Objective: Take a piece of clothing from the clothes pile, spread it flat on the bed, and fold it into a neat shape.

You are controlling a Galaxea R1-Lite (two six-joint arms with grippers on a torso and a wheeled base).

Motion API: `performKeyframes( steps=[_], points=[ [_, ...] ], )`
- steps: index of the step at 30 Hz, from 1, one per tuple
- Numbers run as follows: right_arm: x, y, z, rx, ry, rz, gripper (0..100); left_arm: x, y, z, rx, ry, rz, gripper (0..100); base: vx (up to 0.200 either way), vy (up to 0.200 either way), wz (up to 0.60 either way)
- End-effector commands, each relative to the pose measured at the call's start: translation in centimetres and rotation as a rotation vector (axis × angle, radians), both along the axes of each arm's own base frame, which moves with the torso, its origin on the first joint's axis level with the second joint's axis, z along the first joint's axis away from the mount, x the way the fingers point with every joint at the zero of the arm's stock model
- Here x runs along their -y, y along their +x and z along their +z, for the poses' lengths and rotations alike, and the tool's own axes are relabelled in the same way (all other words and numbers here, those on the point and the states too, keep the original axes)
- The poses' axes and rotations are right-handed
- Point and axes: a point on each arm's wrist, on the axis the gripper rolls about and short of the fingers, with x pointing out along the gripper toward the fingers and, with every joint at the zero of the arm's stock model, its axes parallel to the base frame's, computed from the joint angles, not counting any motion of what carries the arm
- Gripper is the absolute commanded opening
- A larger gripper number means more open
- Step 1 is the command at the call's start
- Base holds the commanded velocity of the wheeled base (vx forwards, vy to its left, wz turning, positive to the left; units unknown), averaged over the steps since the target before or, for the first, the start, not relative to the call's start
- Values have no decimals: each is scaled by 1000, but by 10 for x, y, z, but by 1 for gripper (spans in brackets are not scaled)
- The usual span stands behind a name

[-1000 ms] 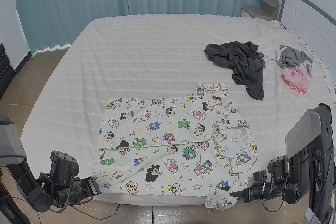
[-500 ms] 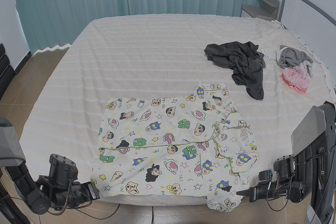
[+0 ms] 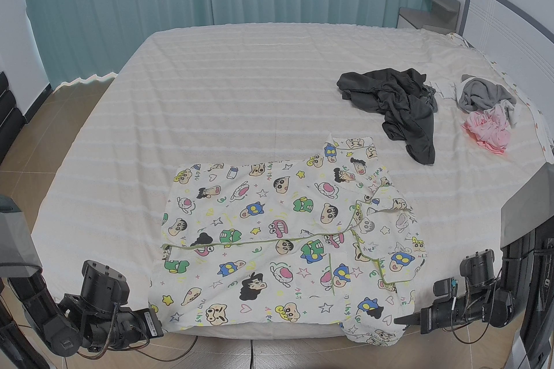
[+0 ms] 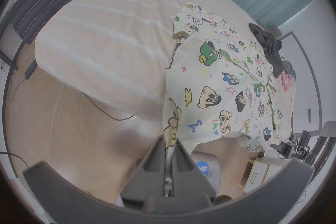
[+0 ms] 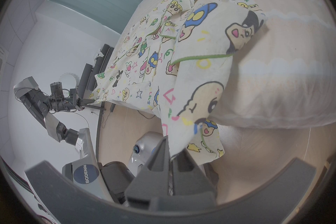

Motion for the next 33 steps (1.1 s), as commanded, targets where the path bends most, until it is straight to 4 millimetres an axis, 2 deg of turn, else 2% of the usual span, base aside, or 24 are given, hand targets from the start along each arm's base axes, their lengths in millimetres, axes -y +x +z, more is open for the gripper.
performKeyframes(
  steps=[1,5,11,19,25,33],
  points=[
    [4,-6,8,12,-10,9,0,0,-6,-2,-35,16,-17,0,0,0,0],
    [5,-6,7,15,-10,22,0,0,-6,-2,-38,22,-24,0,0,0,0],
    [8,-2,11,51,48,24,0,5,7,5,36,-11,-14,0,0,0,0],
    [18,11,25,153,166,-44,0,11,27,27,162,-101,44,0,0,0,0],
    [18,29,39,230,225,-94,0,14,45,37,223,-139,94,0,0,0,0],
    [21,59,64,328,305,-176,0,6,66,46,281,-157,161,0,0,0,0]
  ],
)
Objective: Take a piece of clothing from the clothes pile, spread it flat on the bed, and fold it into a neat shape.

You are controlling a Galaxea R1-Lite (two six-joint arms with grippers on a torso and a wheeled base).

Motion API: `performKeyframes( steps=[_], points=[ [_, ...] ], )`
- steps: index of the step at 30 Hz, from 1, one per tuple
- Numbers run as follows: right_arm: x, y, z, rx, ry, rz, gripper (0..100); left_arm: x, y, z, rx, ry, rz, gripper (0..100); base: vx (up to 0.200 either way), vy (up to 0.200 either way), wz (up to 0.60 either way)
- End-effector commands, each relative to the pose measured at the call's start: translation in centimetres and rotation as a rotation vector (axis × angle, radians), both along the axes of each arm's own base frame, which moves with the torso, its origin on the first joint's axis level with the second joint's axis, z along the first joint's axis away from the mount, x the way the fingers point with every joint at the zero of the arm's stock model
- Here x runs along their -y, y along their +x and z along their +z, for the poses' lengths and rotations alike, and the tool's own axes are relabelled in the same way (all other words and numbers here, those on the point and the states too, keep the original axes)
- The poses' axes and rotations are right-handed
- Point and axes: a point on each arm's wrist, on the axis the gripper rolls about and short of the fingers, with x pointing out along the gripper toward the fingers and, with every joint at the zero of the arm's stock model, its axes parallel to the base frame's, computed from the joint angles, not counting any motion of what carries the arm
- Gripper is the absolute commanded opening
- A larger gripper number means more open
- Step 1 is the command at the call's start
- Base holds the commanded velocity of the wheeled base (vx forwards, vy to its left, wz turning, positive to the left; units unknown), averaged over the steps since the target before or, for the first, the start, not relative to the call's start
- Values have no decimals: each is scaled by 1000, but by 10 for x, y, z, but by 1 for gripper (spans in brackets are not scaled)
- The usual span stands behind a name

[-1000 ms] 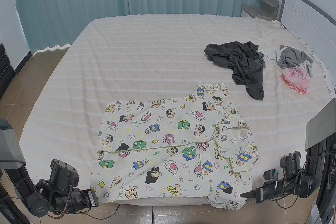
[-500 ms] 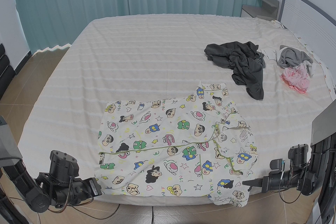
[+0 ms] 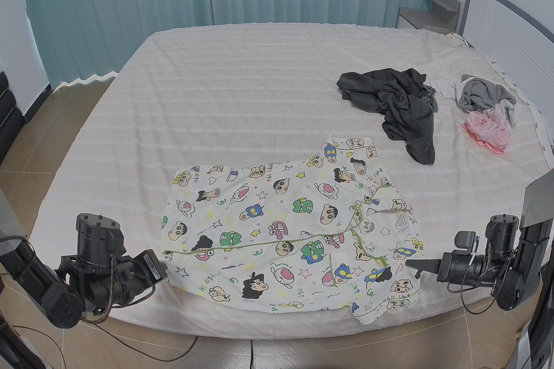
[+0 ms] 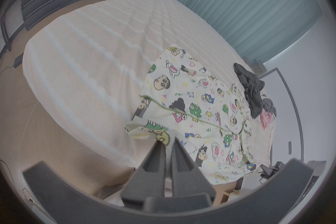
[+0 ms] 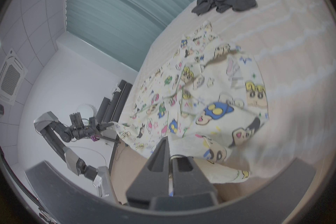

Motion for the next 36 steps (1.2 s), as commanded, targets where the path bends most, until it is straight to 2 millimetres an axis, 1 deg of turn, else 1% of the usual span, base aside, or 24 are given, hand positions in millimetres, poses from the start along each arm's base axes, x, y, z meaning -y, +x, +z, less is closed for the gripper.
performKeyframes(
  steps=[1,2,3,4,5,6,8,9,10,12,15,16,20,25,26,29,30,32,36],
  points=[
    [1,18,19,107,25,-34,0,-6,13,3,25,-8,41,0,0,0,0],
    [1,19,19,111,25,-37,0,-6,14,3,23,-8,42,0,0,0,0],
    [2,26,20,129,24,-50,0,-6,20,1,24,-8,52,0,0,0,0],
    [2,26,21,130,24,-52,0,-6,21,2,25,-8,52,0,0,0,0],
    [2,33,21,145,24,-63,0,-7,28,0,25,-9,61,0,0,0,0],
    [2,33,21,148,24,-63,0,-7,29,0,26,-9,63,0,0,0,0],
    [4,43,22,165,30,-86,0,-5,41,-3,23,-10,68,0,0,0,0],
    [4,44,22,164,30,-91,0,-5,43,-3,25,-10,70,0,0,0,0],
    [5,50,21,173,32,-105,0,-5,51,-3,24,-11,75,0,0,0,0],
    [6,54,21,182,31,-116,0,-5,58,-3,22,-12,81,0,0,0,0],
    [10,68,18,202,26,-147,0,-7,76,-5,17,-15,98,0,0,0,0],
    [10,69,17,203,26,-147,0,-8,78,-5,16,-15,103,0,0,0,0],
    [11,82,17,207,27,-150,0,-9,101,-14,18,-25,129,0,0,0,0],
    [10,90,21,216,34,-148,0,-7,115,-19,25,-30,129,0,0,0,0],
    [10,95,22,215,42,-151,0,-6,121,-21,28,-31,129,0,0,0,0],
    [10,100,23,208,48,-153,0,-5,126,-23,32,-33,130,0,0,0,0],
    [11,106,25,201,54,-159,0,-4,132,-27,26,-33,133,0,0,0,0],
    [11,109,27,194,62,-162,0,-3,136,-29,20,-37,138,0,0,0,0],
    [11,115,24,171,82,-170,0,-1,146,-32,26,-72,162,0,0,0,0]
  ],
)
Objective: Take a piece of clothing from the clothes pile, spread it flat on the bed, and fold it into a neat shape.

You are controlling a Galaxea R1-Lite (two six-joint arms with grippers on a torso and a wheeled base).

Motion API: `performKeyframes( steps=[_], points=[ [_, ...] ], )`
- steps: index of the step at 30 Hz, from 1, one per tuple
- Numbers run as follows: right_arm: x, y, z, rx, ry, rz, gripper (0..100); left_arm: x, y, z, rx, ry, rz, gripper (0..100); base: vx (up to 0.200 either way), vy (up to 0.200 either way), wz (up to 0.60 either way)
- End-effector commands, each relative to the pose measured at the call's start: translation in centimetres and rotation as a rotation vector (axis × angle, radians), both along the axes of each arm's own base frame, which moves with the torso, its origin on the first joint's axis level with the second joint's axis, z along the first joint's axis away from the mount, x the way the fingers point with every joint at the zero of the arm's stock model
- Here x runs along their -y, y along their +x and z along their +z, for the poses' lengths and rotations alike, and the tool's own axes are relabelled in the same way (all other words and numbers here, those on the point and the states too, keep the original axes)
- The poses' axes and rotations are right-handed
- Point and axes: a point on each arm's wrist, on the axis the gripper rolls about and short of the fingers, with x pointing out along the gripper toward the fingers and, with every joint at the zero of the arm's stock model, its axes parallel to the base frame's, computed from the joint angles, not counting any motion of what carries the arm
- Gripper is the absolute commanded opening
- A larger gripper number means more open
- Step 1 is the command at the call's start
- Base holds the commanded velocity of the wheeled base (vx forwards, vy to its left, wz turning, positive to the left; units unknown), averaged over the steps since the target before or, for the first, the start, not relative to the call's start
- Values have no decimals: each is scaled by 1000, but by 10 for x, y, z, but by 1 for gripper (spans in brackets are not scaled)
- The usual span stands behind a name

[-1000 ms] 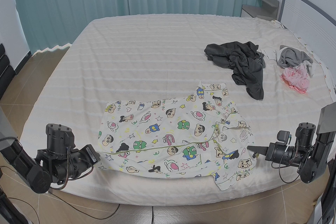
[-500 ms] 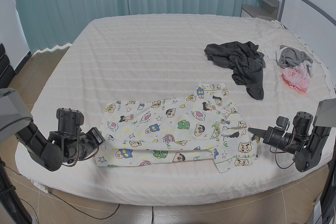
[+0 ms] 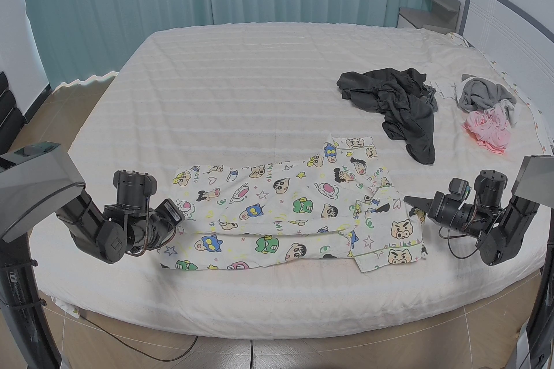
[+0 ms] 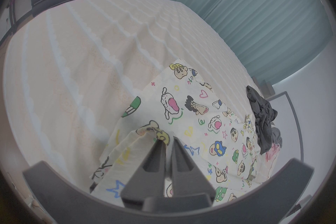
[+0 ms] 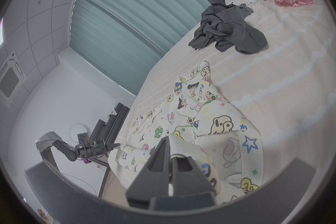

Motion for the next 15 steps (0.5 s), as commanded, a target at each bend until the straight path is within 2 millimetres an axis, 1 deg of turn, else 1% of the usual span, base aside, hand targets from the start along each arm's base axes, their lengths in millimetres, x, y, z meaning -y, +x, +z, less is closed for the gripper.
performKeyframes(
  steps=[1,4,11,12,15],
  points=[
    [1,8,-2,-3,18,-6,0,3,13,-11,-11,-20,14,0,0,0,0],
    [1,11,-4,-14,33,-11,0,4,16,-12,-13,-24,16,0,0,0,0],
    [2,15,-11,-28,44,-17,0,5,23,-7,7,-65,42,0,0,0,0],
    [2,15,-11,-28,44,-17,0,5,24,-7,8,-71,48,100,0,0,0],
    [2,17,-14,-34,45,-17,0,3,24,-7,8,-73,55,100,0,0,0]
  ],
)
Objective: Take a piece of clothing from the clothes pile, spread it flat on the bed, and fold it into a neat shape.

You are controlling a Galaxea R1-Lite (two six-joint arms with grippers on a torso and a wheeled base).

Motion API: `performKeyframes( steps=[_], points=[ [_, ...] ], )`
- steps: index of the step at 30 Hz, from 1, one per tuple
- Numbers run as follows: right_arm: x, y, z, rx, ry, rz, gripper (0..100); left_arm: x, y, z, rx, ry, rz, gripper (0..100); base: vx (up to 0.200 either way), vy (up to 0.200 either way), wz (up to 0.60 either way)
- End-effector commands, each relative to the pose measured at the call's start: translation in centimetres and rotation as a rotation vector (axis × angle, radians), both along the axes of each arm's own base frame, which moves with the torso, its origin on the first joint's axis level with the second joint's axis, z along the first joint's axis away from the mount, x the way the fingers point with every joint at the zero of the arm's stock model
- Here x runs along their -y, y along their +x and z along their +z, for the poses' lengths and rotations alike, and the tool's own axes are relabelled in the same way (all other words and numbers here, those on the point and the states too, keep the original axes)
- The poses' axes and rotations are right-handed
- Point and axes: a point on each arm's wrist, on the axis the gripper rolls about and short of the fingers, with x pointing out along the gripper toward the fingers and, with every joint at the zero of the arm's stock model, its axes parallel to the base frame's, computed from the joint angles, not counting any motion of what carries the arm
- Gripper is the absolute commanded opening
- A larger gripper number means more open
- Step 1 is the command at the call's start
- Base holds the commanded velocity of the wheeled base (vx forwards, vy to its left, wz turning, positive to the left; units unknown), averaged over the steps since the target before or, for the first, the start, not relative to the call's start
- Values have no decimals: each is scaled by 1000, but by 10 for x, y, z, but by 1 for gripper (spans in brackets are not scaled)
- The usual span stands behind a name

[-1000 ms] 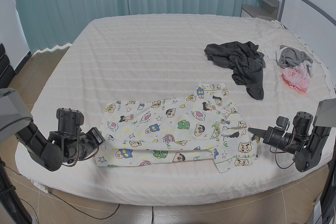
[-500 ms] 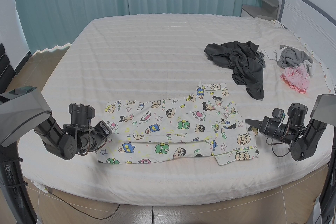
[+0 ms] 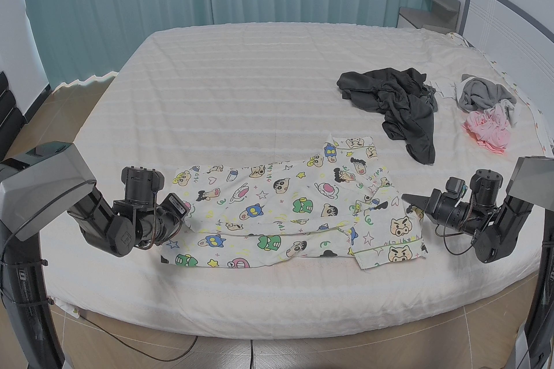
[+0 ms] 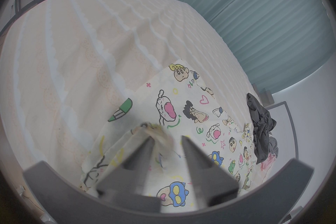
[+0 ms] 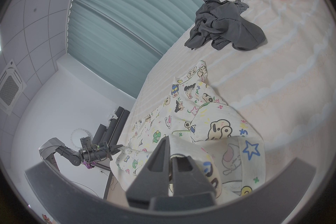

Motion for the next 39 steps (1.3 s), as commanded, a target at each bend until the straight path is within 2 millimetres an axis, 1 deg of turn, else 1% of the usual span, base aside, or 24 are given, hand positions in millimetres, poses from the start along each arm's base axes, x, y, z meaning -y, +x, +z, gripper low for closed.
performKeyframes(
  steps=[1,2,5,7,9,11,13,14,15,17,18,19,22,24,27,29,30,31,33,34,36,38,39],
  points=[
    [0,2,-7,-14,1,-1,0,-2,1,0,2,1,8,100,0,0,0],
    [0,2,-7,-16,1,-1,100,-4,0,0,-3,-1,14,100,0,0,0],
    [0,4,-8,-13,0,-10,100,-10,-1,2,4,-1,36,100,0,0,0],
    [2,8,-10,-9,-11,-55,100,-20,-1,12,28,-19,74,100,0,0,0],
    [3,10,-11,-8,-14,-75,100,-25,-1,18,39,-31,95,100,0,0,0],
    [6,12,-13,-8,-17,-96,100,-37,-8,28,52,-51,125,100,0,0,0],
    [9,12,-14,-12,-17,-107,100,-42,-16,34,57,-56,136,100,0,0,0],
    [12,11,-13,-14,-13,-117,100,-47,-26,39,54,-64,133,100,0,0,0],
    [14,11,-13,-19,-9,-122,100,-48,-31,42,52,-74,124,100,0,0,0],
    [18,9,-12,-36,15,-155,100,-50,-49,51,49,-112,87,100,0,0,0],
    [20,9,-12,-43,22,-170,100,-50,-55,54,52,-126,75,100,0,0,0],
    [23,8,-12,-46,29,-198,100,-50,-66,60,51,-156,59,100,0,0,0],
    [33,7,-11,-31,28,-246,100,-49,-84,68,56,-182,57,100,0,0,0],
    [36,3,-5,-13,29,-274,100,-47,-96,71,59,-184,50,100,0,0,0],
    [31,-3,17,31,28,-331,100,-48,-113,81,84,-194,42,100,0,0,0],
    [17,-8,36,56,56,-352,100,-47,-123,85,91,-211,43,100,0,0,0],
    [15,-8,38,61,59,-350,100,-47,-123,85,93,-213,44,100,0,0,0],
    [-4,-16,55,69,95,-336,100,-45,-129,89,104,-234,42,100,0,0,0],
    [-28,-26,68,56,102,-287,100,-44,-132,95,123,-254,45,100,0,0,0],
    [-39,-30,70,38,99,-265,100,-44,-133,97,129,-260,48,100,0,0,0],
    [-74,-38,72,-24,83,-223,100,-43,-135,98,130,-266,43,100,0,0,0],
    [-96,-39,76,-44,88,-220,100,-41,-137,96,122,-267,38,100,0,0,0],
    [-114,-39,79,-58,102,-212,100,-41,-138,94,116,-266,39,100,0,0,0]
  ],
)
